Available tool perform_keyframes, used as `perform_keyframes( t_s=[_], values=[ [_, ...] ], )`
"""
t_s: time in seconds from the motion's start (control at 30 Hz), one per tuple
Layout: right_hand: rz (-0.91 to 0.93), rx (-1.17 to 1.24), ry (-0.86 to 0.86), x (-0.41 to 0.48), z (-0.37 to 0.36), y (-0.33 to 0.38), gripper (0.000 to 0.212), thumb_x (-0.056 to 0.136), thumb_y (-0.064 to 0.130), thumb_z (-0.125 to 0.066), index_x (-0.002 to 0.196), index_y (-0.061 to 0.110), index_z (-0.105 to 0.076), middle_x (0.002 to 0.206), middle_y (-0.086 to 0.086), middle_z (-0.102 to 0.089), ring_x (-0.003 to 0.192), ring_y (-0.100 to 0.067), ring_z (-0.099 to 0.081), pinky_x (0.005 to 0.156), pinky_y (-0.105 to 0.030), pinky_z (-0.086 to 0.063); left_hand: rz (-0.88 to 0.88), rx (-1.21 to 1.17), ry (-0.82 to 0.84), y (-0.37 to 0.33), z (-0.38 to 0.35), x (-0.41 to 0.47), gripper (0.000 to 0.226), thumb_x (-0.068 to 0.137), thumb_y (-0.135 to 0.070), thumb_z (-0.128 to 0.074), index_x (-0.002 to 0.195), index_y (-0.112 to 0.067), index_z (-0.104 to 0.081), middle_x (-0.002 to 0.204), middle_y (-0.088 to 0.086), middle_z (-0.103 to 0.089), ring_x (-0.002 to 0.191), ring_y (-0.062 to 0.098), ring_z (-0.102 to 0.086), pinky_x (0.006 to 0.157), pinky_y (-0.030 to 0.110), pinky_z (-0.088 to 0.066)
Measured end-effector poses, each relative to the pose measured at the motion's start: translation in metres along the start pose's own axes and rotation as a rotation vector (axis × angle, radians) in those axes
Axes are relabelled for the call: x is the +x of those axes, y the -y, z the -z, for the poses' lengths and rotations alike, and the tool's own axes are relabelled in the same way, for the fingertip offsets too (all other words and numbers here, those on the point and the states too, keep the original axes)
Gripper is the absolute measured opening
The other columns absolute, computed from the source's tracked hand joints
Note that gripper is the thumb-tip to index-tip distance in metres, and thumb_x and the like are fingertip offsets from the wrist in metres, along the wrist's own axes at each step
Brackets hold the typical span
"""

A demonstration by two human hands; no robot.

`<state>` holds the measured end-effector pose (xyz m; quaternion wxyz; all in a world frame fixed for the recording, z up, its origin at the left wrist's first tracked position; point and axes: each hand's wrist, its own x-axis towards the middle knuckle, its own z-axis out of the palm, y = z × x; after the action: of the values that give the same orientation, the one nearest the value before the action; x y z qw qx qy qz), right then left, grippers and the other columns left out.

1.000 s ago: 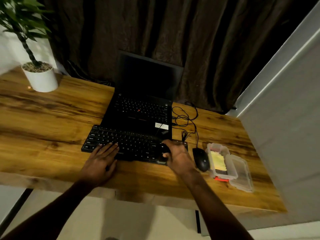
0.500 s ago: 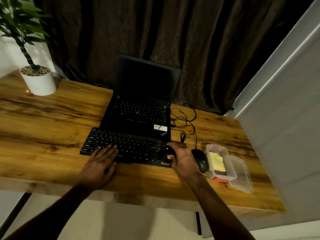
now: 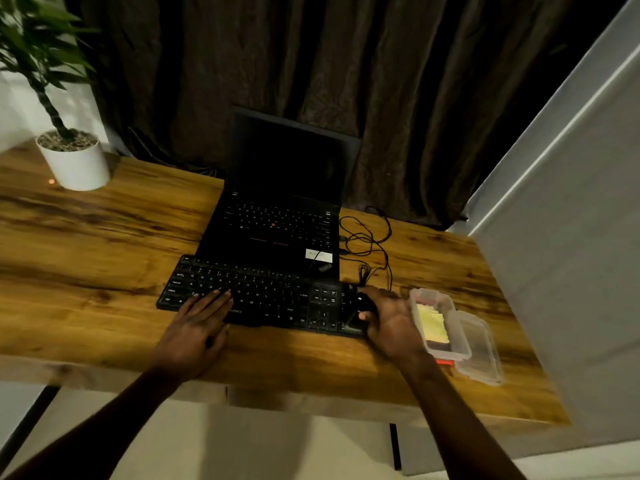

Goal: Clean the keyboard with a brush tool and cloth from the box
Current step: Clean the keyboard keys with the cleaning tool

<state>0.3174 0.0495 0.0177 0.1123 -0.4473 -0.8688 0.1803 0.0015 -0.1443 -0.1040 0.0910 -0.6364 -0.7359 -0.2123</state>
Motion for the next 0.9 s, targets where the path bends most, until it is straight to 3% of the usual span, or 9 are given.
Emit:
perform_keyframes(
  t_s=[0.13, 0.3, 0.4, 0.63, 0.73, 0.8, 0.9],
  values=[
    [0.052, 0.054, 0.020, 0.004, -0.011, 0.014, 0.050, 0.095, 0.020, -0.059, 0.138, 0.040, -0.046, 0.128, -0.008, -0.054, 0.120, -0.024, -0.050, 0.097, -0.035, -0.047, 0.003, -0.010, 0.005, 0.000, 0.000, 0.000, 0.057, 0.096, -0.039, -0.039, 0.139, -0.006, -0.056, 0.147, 0.007, -0.053, 0.139, 0.023, -0.045, 0.120, 0.038, -0.018],
    [-0.020, 0.024, 0.030, 0.001, 0.010, -0.017, 0.055, 0.091, 0.008, -0.061, 0.137, 0.035, -0.048, 0.123, -0.009, -0.057, 0.107, -0.017, -0.054, 0.085, -0.032, -0.054, 0.009, -0.010, 0.005, -0.001, 0.002, 0.000, 0.056, 0.096, -0.039, -0.040, 0.139, -0.006, -0.057, 0.147, 0.007, -0.053, 0.139, 0.023, -0.045, 0.118, 0.041, -0.023],
    [-0.047, -0.006, 0.012, 0.001, 0.020, -0.035, 0.059, 0.086, -0.001, -0.061, 0.133, 0.033, -0.051, 0.121, -0.008, -0.060, 0.103, -0.013, -0.059, 0.077, -0.024, -0.055, 0.012, -0.007, 0.014, -0.003, 0.003, 0.001, 0.056, 0.096, -0.039, -0.039, 0.138, -0.006, -0.057, 0.146, 0.007, -0.054, 0.138, 0.023, -0.046, 0.118, 0.040, -0.022],
    [-0.006, 0.066, 0.019, 0.001, 0.000, -0.006, 0.053, 0.092, 0.018, -0.062, 0.134, 0.045, -0.045, 0.123, -0.009, -0.056, 0.110, -0.022, -0.055, 0.095, -0.042, -0.053, 0.040, -0.010, 0.051, -0.002, 0.004, 0.001, 0.057, 0.097, -0.040, -0.038, 0.140, -0.007, -0.056, 0.147, 0.007, -0.053, 0.140, 0.022, -0.044, 0.122, 0.032, -0.008],
    [-0.014, 0.097, 0.020, 0.003, 0.004, -0.009, 0.054, 0.091, 0.016, -0.063, 0.132, 0.046, -0.045, 0.122, -0.007, -0.059, 0.110, -0.021, -0.057, 0.091, -0.041, -0.056, 0.042, -0.010, 0.055, -0.002, 0.003, 0.001, 0.058, 0.097, -0.041, -0.037, 0.141, -0.008, -0.055, 0.148, 0.006, -0.051, 0.141, 0.022, -0.044, 0.122, 0.031, -0.007],
    [-0.031, 0.061, 0.028, 0.003, 0.011, -0.023, 0.055, 0.088, 0.011, -0.063, 0.131, 0.041, -0.048, 0.118, -0.006, -0.061, 0.105, -0.020, -0.060, 0.084, -0.039, -0.059, 0.040, -0.012, 0.055, -0.002, 0.003, 0.001, 0.058, 0.097, -0.041, -0.037, 0.141, -0.008, -0.055, 0.148, 0.006, -0.051, 0.140, 0.023, -0.045, 0.122, 0.033, -0.011],
    [-0.092, -0.009, -0.015, 0.004, 0.018, -0.048, 0.060, 0.079, 0.005, -0.067, 0.128, 0.036, -0.051, 0.115, -0.011, -0.062, 0.107, -0.027, -0.060, 0.090, -0.042, -0.056, 0.025, -0.026, 0.036, -0.002, 0.001, 0.001, 0.056, 0.096, -0.039, -0.038, 0.138, -0.006, -0.058, 0.145, 0.009, -0.055, 0.137, 0.025, -0.049, 0.117, 0.043, -0.025]
  ],
)
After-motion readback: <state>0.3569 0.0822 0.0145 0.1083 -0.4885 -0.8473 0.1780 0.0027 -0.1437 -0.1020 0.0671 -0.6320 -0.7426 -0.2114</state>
